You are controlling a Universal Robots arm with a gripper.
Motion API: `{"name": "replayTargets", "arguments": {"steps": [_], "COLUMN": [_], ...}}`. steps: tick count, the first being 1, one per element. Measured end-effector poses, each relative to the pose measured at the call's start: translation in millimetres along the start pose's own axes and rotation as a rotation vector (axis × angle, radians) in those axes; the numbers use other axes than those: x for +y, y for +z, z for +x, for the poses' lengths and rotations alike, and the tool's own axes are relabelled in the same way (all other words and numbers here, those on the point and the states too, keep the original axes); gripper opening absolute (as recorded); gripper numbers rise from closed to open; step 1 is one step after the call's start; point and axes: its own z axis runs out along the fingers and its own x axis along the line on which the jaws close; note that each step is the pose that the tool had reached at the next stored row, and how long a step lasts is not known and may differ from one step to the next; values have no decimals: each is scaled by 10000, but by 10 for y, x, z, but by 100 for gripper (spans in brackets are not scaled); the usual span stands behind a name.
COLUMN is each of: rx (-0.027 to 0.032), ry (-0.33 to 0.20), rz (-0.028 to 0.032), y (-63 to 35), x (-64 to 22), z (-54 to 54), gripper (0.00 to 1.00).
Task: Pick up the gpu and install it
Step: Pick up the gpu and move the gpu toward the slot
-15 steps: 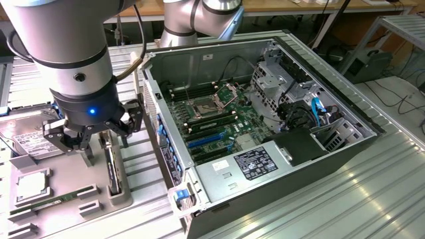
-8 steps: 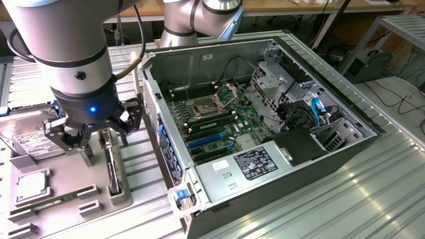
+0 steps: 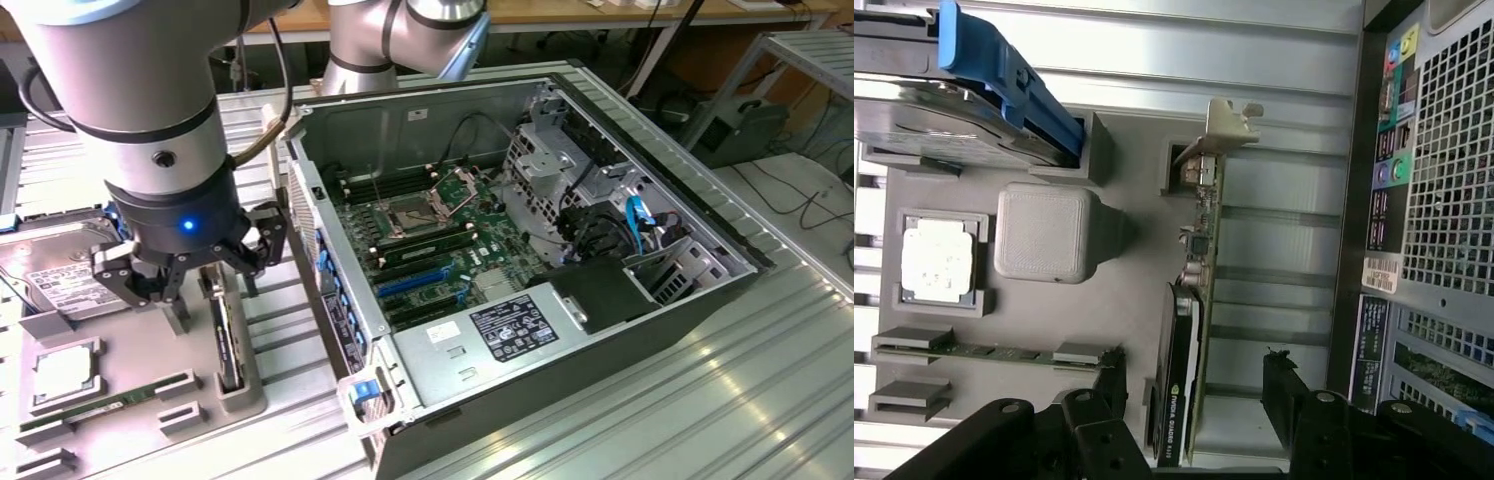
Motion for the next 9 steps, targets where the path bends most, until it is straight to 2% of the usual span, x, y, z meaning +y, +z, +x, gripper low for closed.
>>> {"name": "replayTargets", "arguments": {"steps": [1, 2, 9], "rx": [1, 1, 0], "ry": [0, 1, 121], "rz": [34, 42, 44], "y": [12, 23, 79], "x": [-1, -1, -2], "z": [0, -1, 1], "gripper": [66, 66, 66]}}
